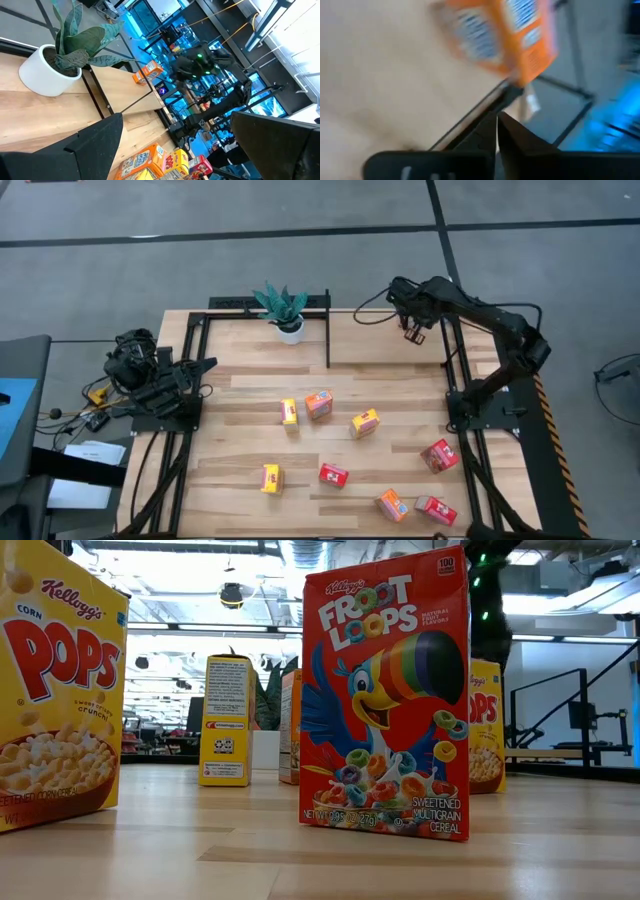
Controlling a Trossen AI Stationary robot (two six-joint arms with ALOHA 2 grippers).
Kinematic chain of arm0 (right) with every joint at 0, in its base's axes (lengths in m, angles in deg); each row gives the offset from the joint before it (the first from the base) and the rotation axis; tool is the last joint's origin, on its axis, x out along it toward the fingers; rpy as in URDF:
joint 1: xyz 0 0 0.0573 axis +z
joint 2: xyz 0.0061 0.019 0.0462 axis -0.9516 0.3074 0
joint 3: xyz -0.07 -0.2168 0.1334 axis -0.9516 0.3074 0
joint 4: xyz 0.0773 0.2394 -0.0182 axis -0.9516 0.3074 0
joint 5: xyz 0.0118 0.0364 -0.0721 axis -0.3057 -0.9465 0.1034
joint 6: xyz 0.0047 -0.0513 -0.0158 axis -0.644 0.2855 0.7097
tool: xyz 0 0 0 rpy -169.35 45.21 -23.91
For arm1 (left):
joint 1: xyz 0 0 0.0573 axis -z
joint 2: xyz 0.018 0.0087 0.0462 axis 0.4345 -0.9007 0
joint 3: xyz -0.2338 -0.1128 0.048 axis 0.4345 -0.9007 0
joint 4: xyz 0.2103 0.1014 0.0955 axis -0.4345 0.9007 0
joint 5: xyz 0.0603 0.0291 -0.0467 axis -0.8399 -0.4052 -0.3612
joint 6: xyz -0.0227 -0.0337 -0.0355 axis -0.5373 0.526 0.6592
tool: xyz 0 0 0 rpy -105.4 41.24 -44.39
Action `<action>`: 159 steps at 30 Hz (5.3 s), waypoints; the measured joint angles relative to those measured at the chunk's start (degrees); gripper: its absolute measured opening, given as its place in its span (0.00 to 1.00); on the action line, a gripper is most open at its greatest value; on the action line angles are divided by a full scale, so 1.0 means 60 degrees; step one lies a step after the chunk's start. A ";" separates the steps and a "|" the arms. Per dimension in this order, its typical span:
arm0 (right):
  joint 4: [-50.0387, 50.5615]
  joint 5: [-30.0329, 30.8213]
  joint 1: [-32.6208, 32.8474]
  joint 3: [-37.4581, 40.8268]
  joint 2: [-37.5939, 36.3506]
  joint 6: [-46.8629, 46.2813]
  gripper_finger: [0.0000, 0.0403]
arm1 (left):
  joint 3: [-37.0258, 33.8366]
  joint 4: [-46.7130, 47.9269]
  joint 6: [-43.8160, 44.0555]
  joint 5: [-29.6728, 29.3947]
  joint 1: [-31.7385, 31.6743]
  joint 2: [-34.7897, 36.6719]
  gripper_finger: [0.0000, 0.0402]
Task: Stack cereal on shelf
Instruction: Put the top right red cereal box on the shelf
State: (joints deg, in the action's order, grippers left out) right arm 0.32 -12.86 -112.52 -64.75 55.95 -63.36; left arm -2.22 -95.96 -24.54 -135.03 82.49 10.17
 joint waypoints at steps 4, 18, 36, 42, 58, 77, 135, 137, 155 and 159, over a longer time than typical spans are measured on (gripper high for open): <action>0.0913 -0.2404 0.0638 -0.0121 -0.0854 -0.0858 0.21 | 0.0000 0.0147 0.0000 0.0000 0.0001 0.0002 0.89; 0.1950 -0.4882 0.6161 -0.0125 -0.4051 -0.8639 0.69 | 0.0000 0.0495 0.0107 0.0004 0.0002 0.0002 0.89; 0.1940 -0.4765 1.2897 -0.0114 -0.2294 -1.6228 0.70 | 0.0000 0.0448 0.0208 0.0004 0.0001 0.0003 0.89; 0.1932 -0.5343 1.4011 -0.0017 -0.1995 -1.7964 0.78 | 0.0000 0.0448 0.0193 0.0004 0.0002 0.0003 0.89; -0.0142 -0.6139 1.4681 0.2107 -0.2061 -1.8678 0.87 | 0.0000 0.0410 0.0208 0.0002 0.0000 0.0002 0.89; -0.1599 -0.6146 1.4662 0.3416 -0.2082 -1.7834 0.75 | 0.0000 0.0410 0.0462 0.0000 0.0002 0.0002 0.89; -0.1520 -0.4505 0.3429 -0.0166 -0.1975 -0.2385 0.31 | 0.0000 0.0634 0.0240 0.0000 0.0001 0.0004 0.89; -0.2019 -0.4507 0.2798 -0.0300 -0.1918 -0.1445 0.31 | 0.0000 0.0634 0.0237 0.0000 0.0002 0.0004 0.89; -0.0759 -0.2895 0.0897 -0.3938 0.2402 0.6282 0.33 | 0.0000 0.0885 0.0175 0.0000 0.0002 0.0004 0.89; -0.0773 -0.2755 0.0744 -0.3943 0.2776 0.6753 0.31 | 0.0000 0.0951 0.0179 0.0000 0.0002 0.0004 0.89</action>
State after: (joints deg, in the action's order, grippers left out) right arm -4.32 -29.39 -108.05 -88.41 72.60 -22.84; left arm -2.22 -90.25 -23.46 -135.03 82.50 10.20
